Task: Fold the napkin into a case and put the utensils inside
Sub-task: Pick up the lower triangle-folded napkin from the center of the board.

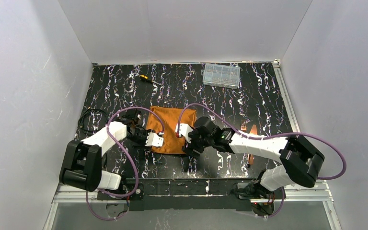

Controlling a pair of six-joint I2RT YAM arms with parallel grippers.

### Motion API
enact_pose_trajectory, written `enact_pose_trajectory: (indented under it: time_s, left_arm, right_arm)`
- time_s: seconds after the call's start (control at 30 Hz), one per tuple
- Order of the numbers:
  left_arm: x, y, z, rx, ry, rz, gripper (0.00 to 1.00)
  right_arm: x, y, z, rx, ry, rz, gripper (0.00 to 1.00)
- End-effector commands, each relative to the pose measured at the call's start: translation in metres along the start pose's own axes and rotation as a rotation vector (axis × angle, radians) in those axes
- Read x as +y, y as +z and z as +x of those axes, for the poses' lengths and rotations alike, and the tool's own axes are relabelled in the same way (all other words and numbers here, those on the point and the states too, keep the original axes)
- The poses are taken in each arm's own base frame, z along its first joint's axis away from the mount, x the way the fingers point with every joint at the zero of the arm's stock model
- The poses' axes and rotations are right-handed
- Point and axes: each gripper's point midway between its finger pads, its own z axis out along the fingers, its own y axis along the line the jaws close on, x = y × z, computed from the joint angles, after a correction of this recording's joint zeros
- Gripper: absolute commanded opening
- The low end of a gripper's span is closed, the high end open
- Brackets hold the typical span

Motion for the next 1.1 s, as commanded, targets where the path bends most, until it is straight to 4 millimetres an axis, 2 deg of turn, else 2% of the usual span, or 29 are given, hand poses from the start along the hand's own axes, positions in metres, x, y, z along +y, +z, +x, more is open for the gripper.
enact_pose_trajectory:
  time_s: [0.0, 0.17, 0.23, 0.5, 0.7, 0.8, 0.93, 1.07]
  left_arm:
    - [-0.01, 0.011, 0.006, 0.009, 0.002, 0.042, 0.37]
    - [-0.007, 0.014, 0.005, -0.006, -0.047, 0.046, 0.18]
    - [-0.005, 0.015, 0.003, -0.016, -0.062, 0.045, 0.13]
    - [0.003, 0.013, -0.005, -0.047, -0.141, 0.062, 0.06]
    - [0.009, 0.013, -0.011, -0.068, -0.211, 0.111, 0.04]
    - [0.007, 0.013, -0.009, -0.062, -0.217, 0.122, 0.03]
    - [0.004, 0.012, -0.007, -0.062, -0.235, 0.139, 0.01]
    - [0.006, 0.007, -0.008, -0.068, -0.263, 0.156, 0.0]
  right_arm:
    - [0.003, 0.0, -0.006, -0.044, -0.134, -0.012, 0.79]
    - [0.004, 0.006, 0.008, 0.001, -0.184, -0.019, 0.8]
    - [0.004, 0.01, 0.012, 0.017, -0.212, -0.015, 0.8]
    - [0.006, 0.027, 0.016, 0.011, -0.318, 0.026, 0.79]
    - [-0.002, 0.038, 0.025, 0.009, -0.335, 0.08, 0.76]
    - [-0.005, 0.042, 0.025, 0.008, -0.318, 0.097, 0.64]
    - [-0.011, 0.044, 0.027, 0.023, -0.28, 0.109, 0.34]
    - [-0.012, 0.04, 0.027, 0.037, -0.255, 0.106, 0.18]
